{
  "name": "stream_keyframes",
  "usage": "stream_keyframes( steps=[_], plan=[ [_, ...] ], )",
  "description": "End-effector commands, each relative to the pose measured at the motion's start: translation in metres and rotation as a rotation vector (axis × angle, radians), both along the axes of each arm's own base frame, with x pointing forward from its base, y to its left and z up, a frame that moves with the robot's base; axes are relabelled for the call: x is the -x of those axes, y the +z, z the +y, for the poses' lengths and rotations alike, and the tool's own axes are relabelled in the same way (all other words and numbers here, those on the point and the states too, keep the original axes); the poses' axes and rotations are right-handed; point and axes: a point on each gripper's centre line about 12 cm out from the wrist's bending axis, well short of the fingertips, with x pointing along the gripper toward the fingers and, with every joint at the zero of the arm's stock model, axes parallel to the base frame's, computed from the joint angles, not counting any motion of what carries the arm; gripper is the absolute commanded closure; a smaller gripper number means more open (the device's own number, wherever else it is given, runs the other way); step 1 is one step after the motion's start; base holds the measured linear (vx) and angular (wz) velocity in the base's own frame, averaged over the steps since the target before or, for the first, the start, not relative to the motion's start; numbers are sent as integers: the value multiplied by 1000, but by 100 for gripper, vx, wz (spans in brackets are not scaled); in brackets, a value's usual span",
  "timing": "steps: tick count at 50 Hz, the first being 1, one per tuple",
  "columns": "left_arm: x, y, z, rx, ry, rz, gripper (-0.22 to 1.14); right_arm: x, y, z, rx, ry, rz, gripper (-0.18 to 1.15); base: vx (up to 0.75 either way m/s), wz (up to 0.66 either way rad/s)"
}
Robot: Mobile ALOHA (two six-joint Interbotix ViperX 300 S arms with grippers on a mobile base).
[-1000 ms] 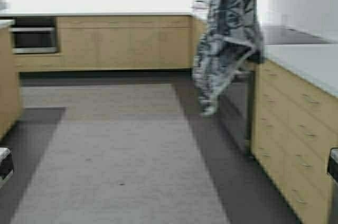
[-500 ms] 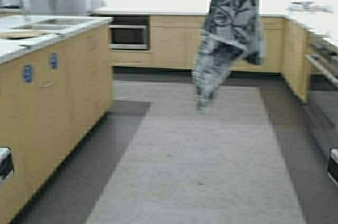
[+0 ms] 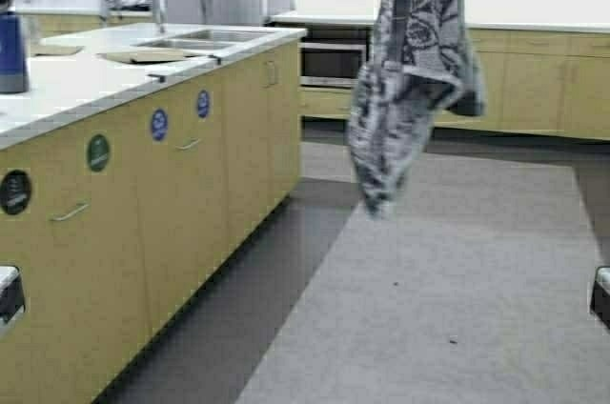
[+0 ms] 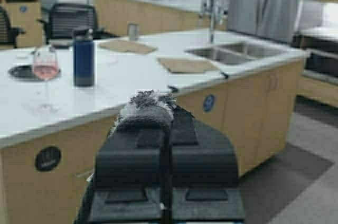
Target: Get the cloth and wipe up the spill under the wine glass
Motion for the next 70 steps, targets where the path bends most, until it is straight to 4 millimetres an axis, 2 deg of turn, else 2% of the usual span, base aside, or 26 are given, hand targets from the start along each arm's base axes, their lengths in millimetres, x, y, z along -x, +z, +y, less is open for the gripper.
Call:
stream_keyframes(
  steps=[1,31,45,57,62,70],
  plan=[
    [-10,9,0,-20,2,-16,89,-1,9,-2,-19,-7,-30,91,6,17],
    [-70,-10,-1,-46,2,53,89,0,1,-5,-10,-16,-12,91,13,20],
    [-95,-29,-5,-70,-24,101,89,-1,3,-4,10,-20,-30,91,15,18],
    [-126,-57,-33,-100,-133,136,89,2,10,-5,-9,-19,-56,91,15,23],
    [-139,-69,-35,-114,-135,147,89,2,12,-5,-13,-18,-61,91,19,27],
    [-148,-91,-39,-121,-147,187,89,1,18,-5,-29,-18,-85,91,19,20]
  ],
)
